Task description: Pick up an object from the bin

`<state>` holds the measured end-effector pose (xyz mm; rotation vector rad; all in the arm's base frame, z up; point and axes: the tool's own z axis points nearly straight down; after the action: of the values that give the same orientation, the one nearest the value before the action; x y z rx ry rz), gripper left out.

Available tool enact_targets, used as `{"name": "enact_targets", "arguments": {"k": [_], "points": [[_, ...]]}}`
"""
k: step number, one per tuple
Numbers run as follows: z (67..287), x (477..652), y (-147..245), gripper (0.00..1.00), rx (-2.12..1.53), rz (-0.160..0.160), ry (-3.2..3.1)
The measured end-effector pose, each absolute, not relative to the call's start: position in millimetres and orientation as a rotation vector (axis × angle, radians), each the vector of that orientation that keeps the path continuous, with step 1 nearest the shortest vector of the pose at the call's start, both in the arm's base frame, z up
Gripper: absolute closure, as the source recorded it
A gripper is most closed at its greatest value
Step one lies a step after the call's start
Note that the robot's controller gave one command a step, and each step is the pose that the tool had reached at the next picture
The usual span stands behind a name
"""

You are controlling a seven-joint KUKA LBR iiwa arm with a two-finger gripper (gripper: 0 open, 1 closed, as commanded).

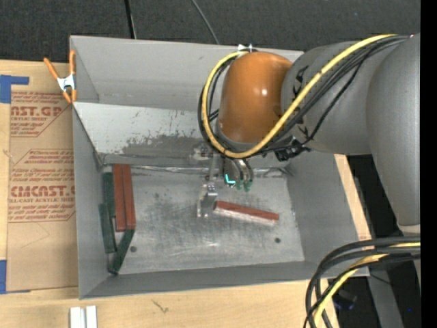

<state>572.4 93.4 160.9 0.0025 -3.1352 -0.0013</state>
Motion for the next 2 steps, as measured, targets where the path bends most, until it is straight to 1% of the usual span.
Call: {"name": "enact_targets", "arguments": {"k": [1,2], "points": [[166,574.3,93,0.0,0.001,-0.002,-3.143],[107,534.4,47,0.0,0.04,-0.001,-3.147]]}}
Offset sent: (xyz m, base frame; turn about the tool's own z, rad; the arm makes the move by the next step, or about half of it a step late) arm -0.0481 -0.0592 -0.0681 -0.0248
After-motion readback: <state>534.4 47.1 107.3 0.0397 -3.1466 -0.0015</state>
